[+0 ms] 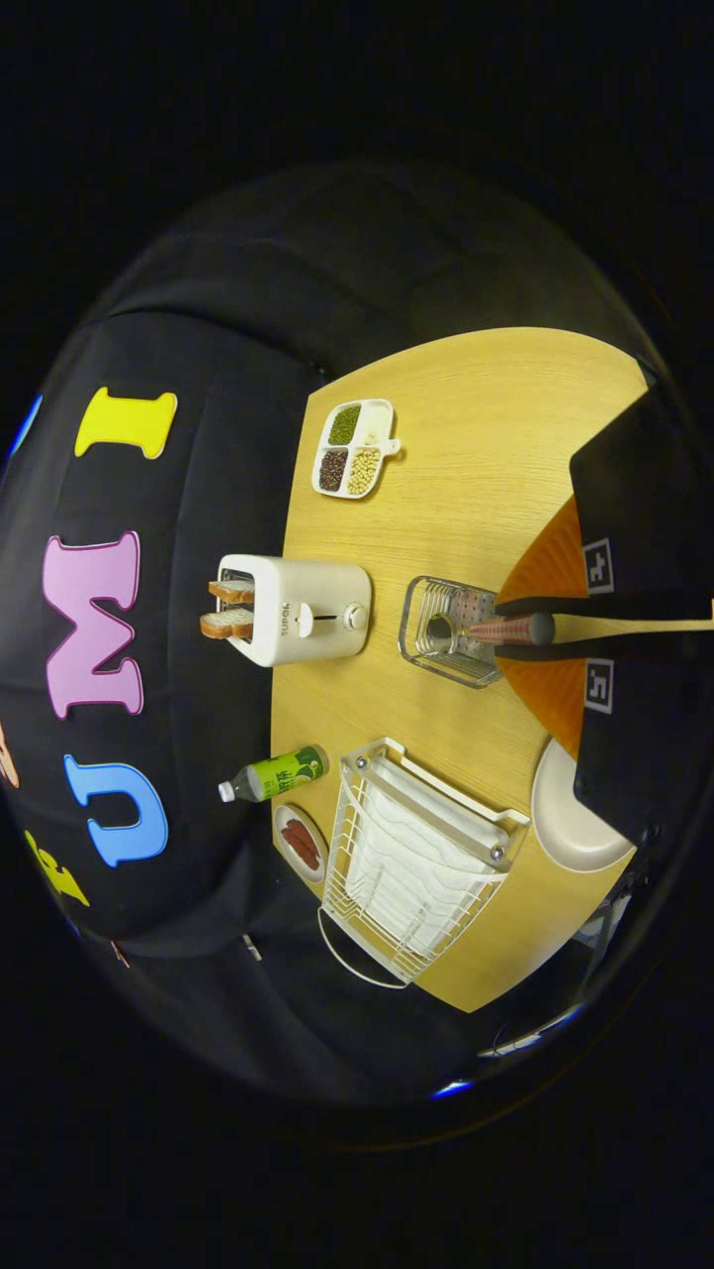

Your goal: Take the plate from the dish rack, then take the spoon from the basket and place it into the plate.

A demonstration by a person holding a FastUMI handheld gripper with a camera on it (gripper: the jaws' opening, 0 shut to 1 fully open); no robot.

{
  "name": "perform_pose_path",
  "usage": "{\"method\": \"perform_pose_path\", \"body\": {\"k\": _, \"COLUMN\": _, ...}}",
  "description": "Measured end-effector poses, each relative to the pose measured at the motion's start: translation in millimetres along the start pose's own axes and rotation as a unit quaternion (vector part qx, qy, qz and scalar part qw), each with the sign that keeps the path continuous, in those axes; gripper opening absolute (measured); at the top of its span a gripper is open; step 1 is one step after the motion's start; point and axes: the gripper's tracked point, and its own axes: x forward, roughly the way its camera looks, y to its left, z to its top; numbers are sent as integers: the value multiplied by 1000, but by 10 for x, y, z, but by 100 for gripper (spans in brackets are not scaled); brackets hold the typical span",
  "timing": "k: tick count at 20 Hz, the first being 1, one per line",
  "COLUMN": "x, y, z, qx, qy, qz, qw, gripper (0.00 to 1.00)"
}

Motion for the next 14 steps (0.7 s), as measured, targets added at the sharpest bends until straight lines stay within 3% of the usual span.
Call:
{"method": "perform_pose_path", "body": {"k": 3, "x": -431, "y": 200, "z": 35, "qx": 20, "qy": -24, "qz": 20, "qw": 999, "gripper": 9}}
{"method": "perform_pose_path", "body": {"k": 7, "x": -880, "y": 613, "z": -296, "qx": 24, "qy": -12, "qz": 64, "qw": 998, "gripper": 9}}
{"method": "perform_pose_path", "body": {"k": 14, "x": -808, "y": 1159, "z": -1211, "qx": 51, "qy": 59, "qz": 91, "qw": 993, "gripper": 9}}
